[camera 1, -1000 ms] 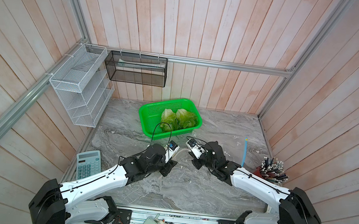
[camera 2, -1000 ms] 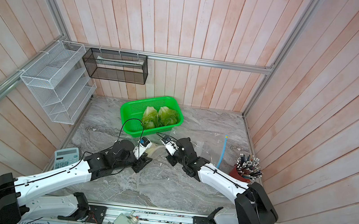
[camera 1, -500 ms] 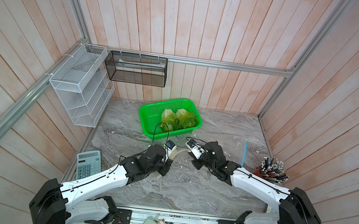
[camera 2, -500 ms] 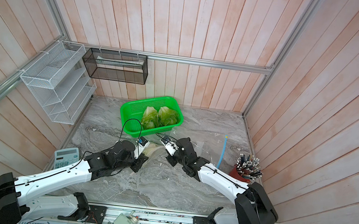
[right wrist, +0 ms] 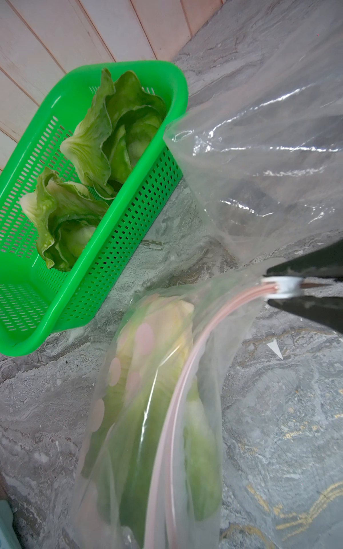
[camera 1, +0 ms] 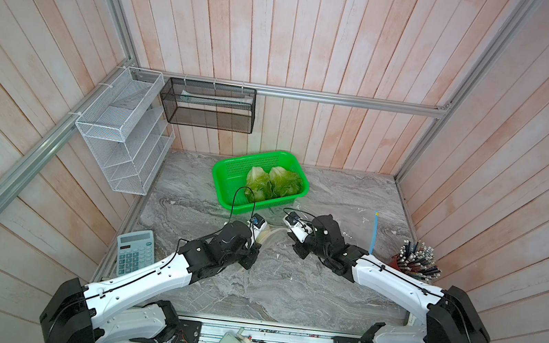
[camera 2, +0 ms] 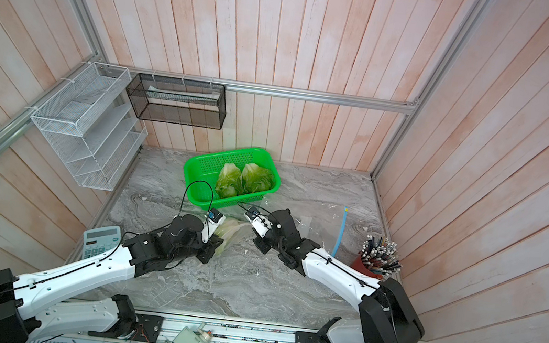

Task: Open the zip-top bag and take out the chinese cabbages
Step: Open the zipper of the food storage bag at the center of the board.

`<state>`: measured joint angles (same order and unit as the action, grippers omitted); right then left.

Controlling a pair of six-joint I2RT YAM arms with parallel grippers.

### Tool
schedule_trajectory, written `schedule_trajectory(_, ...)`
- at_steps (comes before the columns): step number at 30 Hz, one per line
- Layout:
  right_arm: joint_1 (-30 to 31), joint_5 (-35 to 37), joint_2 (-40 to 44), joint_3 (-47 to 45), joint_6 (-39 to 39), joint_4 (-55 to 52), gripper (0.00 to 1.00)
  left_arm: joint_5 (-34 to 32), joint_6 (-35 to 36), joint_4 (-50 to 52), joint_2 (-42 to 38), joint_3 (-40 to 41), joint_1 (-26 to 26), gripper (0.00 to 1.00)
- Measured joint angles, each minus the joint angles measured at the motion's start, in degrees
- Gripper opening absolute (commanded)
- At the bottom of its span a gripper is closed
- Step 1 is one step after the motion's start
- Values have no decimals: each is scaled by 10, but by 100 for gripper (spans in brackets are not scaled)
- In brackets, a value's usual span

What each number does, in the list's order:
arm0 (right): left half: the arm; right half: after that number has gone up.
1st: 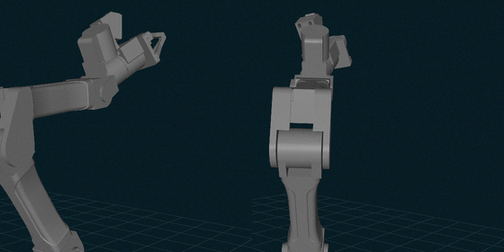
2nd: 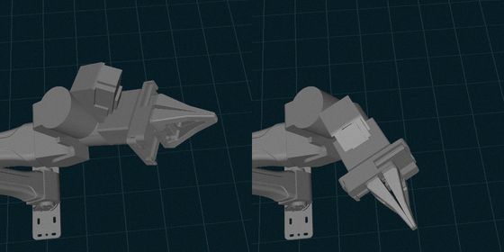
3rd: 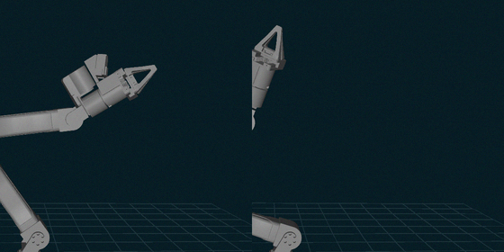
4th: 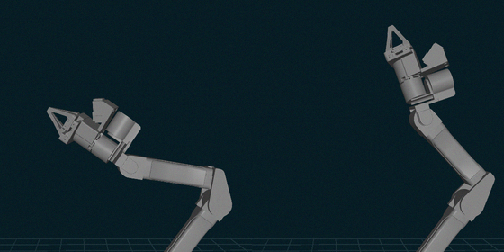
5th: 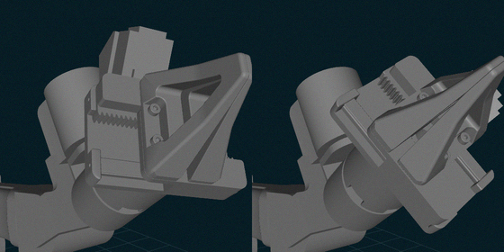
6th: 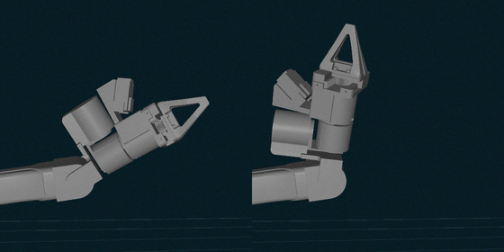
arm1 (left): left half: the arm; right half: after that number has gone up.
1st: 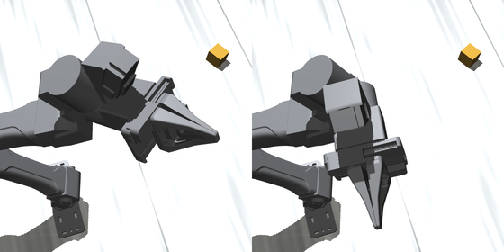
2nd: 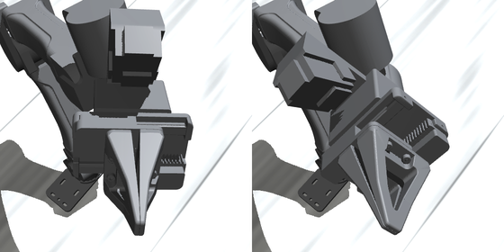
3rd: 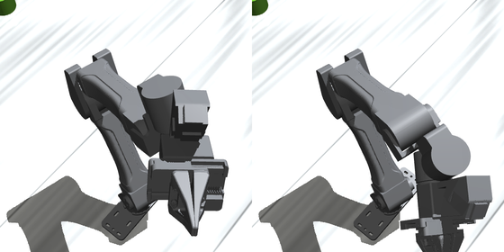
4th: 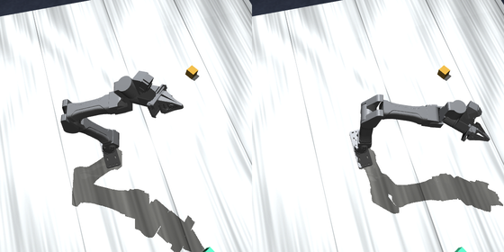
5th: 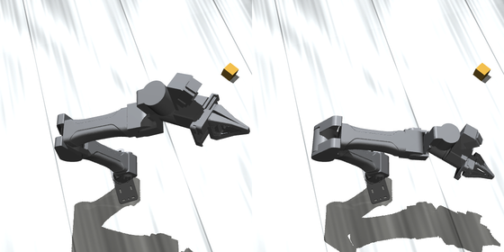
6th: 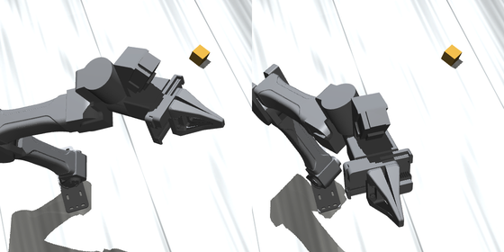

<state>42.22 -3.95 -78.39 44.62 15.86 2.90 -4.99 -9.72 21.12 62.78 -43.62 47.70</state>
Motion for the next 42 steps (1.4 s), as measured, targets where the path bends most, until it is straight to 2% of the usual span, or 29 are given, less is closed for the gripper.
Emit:
schedule_trajectory(17,-1,-8,-4,20,5,-21,3,-7,-23,23,-18,0,1,17)
schedule_trajectory(20,-1,-13,-4,26,4,-28,3,-22,-32,23,-9,0,13,14)
schedule_trajectory(25,-1,-25,-4,30,2,-38,3,-64,-59,27,17,0,41,1)
schedule_trajectory(29,-3,-33,-4,30,-9,-43,5,-99,-89,24,17,0,49,0)
schedule_trajectory(31,-7,-37,-4,30,-20,-45,12,-120,-107,20,19,0,56,0)
schedule_trajectory(33,-14,-44,-3,32,-38,-47,15,-140,-123,16,31,-4,68,0)
schedule_trajectory(36,-36,-56,5,33,-77,-53,27,-172,-149,9,70,-25,99,0)
schedule_trajectory(37,-46,-61,12,33,-94,-56,34,-183,-160,9,87,-35,110,0)
schedule_trajectory(42,-80,-91,73,32,-176,-64,54,-242,-213,16,157,-91,155,0)
